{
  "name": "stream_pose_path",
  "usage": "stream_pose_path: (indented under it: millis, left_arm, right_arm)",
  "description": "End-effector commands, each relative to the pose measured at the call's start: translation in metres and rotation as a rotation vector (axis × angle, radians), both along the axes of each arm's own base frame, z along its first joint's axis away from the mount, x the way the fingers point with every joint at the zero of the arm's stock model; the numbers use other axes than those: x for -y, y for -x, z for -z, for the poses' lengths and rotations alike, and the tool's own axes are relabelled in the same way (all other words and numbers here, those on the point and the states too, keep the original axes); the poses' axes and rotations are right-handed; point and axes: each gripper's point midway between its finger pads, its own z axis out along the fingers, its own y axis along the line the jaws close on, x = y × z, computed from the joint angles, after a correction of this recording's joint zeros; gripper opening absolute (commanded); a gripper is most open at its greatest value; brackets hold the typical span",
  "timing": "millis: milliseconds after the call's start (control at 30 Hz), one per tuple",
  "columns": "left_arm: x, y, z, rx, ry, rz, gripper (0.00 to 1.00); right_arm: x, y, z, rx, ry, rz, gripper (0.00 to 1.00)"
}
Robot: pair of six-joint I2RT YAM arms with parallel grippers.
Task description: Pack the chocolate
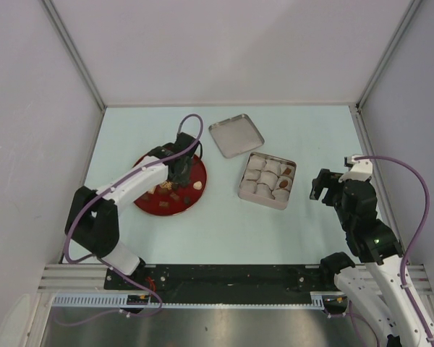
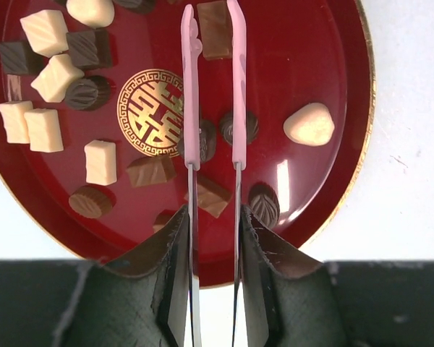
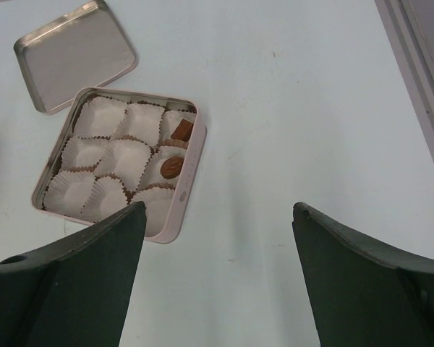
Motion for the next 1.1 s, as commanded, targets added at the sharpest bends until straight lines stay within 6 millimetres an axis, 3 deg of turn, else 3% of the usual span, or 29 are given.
stream_pose_path:
  millis: [0, 400, 533, 767, 1067]
  left_arm:
    - [-0.001, -0.012, 0.004, 0.017, -0.002, -0.007, 0.33]
    - [-0.001, -0.011, 0.014, -0.009, -0.005, -0.012, 0.33]
    - [-0.001, -0.010, 0.011, -0.004, 0.004, -0.013, 0.27]
    - [-0.003, -0.008, -0.005, 0.033, 0.012, -0.012, 0.08]
    - [-0.009, -0.002, -0.035, 0.092, 0.029, -0.008, 0.03]
  right_arm:
    - [-0.003, -0.004, -0.009, 0.035, -0.012, -0.007, 0.86]
    - [-0.004, -0.005, -0.008, 0.030, -0.012, -0.010, 0.87]
    - [-0.004, -0.005, -0.007, 0.029, -0.012, -0.012, 0.86]
    - [-0.004, -0.004, -0.008, 0.034, -0.013, -0.015, 0.86]
    - [-0.006, -0.004, -0.010, 0.037, -0.016, -0.027, 0.86]
